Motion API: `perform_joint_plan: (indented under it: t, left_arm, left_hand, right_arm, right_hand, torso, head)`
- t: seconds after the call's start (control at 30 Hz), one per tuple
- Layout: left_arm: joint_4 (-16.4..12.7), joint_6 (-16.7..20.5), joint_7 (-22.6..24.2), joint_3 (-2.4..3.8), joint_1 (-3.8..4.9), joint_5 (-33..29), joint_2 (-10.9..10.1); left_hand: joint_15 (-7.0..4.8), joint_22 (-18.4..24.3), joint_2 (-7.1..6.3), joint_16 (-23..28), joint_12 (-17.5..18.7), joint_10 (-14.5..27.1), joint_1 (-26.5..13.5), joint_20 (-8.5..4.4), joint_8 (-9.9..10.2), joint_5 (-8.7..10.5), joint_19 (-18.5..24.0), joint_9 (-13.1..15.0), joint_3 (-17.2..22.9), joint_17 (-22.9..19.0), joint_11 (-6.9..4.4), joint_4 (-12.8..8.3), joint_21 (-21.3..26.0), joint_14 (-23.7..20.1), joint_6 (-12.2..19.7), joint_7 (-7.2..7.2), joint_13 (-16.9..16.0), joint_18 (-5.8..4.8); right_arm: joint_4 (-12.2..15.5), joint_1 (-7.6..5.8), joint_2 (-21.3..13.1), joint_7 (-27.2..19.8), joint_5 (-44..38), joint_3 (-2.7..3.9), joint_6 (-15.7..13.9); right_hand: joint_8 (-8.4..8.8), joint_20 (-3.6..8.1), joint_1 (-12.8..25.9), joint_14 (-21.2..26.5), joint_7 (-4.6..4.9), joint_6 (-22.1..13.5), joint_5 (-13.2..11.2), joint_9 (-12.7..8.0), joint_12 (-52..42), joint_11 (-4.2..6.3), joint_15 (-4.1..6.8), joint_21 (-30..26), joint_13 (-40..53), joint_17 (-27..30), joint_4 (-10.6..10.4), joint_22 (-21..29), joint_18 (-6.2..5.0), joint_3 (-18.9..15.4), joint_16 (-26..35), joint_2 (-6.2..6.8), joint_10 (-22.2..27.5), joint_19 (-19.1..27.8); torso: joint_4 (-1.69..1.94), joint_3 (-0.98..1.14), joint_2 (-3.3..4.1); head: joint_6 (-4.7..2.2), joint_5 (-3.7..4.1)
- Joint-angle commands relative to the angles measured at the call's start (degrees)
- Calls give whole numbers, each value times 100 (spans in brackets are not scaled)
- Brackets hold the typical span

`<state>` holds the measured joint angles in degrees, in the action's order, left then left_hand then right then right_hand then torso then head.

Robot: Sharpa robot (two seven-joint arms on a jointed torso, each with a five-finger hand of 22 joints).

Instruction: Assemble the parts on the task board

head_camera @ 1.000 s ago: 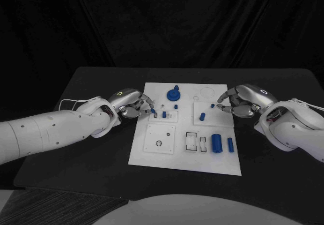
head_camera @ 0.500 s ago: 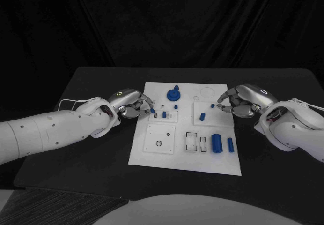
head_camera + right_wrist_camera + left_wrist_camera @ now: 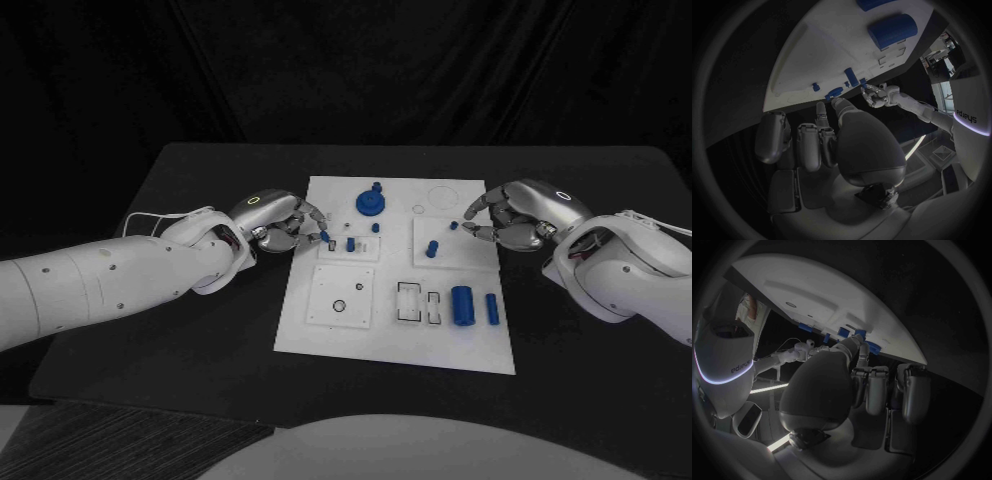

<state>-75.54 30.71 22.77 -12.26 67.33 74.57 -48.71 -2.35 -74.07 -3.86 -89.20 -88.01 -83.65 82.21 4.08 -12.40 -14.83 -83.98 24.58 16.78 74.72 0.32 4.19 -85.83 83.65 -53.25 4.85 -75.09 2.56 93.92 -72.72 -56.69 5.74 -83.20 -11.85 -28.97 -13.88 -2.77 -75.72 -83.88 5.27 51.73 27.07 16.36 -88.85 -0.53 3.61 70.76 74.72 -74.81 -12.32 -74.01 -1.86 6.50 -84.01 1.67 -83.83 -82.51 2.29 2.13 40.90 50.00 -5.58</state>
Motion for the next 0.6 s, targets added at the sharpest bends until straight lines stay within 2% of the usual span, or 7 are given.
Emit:
perform_joint_plan:
  t: [0.03, 0.17, 0.6]
  left_arm:
    - [-4, 9, 74, 3, -9, 1, -1]
    - [-5, 10, 72, 3, -9, 1, -4]
    - [-5, 2, 65, 3, -9, 1, -8]
  left_hand:
    - [-31, -1435, -94, -80, 79, -429, -51, -26, 58, 53, -283, -42, 229, 1528, -40, 50, 38, 635, 96, 11, -1255, -136]
    - [-33, -1436, -125, -80, 116, -403, -41, -27, 224, 63, -284, -175, 257, 1528, -38, 85, 36, 635, 191, 13, -1223, -137]
    - [-36, -1434, -161, -80, 143, -385, -26, -30, 338, 78, -280, -275, 277, 1528, -47, 103, 43, 635, 238, 3, -1199, -135]
  right_arm:
    - [8, 13, -4, 17, -12, 4, -44]
    - [9, 13, -4, 21, -12, 4, -41]
    - [13, 13, -13, 26, -12, 4, -43]
  right_hand:
    - [-81, -21, -135, -398, 21, 45, 70, -65, -115, -12, -35, -68, 1528, -447, 20, -1043, -234, 203, 111, 59, -617, -31]
    - [-81, -21, -135, -398, 21, 45, 70, -65, -115, -12, -35, -68, 1528, -447, 20, -1043, -234, 203, 111, 59, -617, -31]
    - [-84, -21, -140, -399, 21, 50, 72, -65, -115, -13, -35, -68, 1528, -448, 26, -1043, -234, 205, 110, 61, -617, -31]
  torso:
    - [0, 0, 1]
    - [1, 0, 0]
    - [-1, -2, -1]
  head:
    - [0, 0]
    - [0, 1]
    - [0, 5]
